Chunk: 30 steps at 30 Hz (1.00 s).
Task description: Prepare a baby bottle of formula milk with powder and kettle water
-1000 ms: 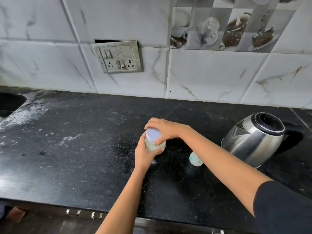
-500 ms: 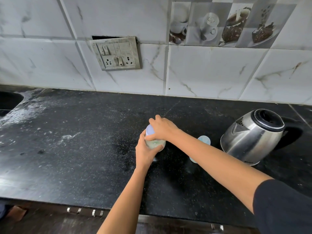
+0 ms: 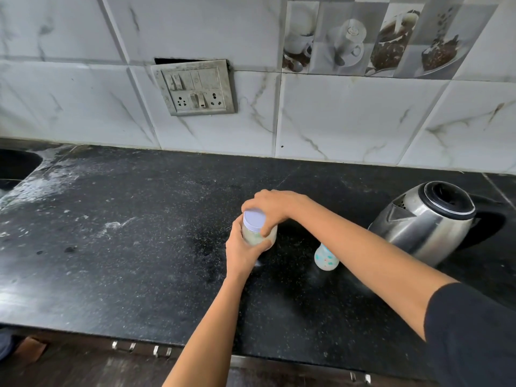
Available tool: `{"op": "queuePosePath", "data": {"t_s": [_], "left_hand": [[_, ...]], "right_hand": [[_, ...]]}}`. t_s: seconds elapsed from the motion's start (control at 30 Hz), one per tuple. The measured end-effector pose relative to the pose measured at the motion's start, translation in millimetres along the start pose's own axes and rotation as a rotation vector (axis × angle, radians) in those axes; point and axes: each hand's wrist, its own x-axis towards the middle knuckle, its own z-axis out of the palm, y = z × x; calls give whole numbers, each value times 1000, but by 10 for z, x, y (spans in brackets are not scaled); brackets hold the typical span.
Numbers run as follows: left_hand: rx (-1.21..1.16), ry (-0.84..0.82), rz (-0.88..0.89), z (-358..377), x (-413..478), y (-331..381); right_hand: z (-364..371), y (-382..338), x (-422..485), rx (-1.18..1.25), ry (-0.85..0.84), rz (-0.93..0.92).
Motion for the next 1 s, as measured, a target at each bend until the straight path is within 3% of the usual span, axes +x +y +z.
{"op": "queuePosePath", "data": {"t_s": [0.4,0.57,0.73,1.0], "left_hand": [[-24,15,-21,47,-2,10],[-10,20,-16,69,-17,30],[59,32,10,115,-22,12],[165,44,26,165,0,65]], "right_hand": [[285,-269,9,157,339,351],[341,-343,8,189,342,462],[355,-199,-194,371,261,494],[389,167,-819,548,760,464]]}}
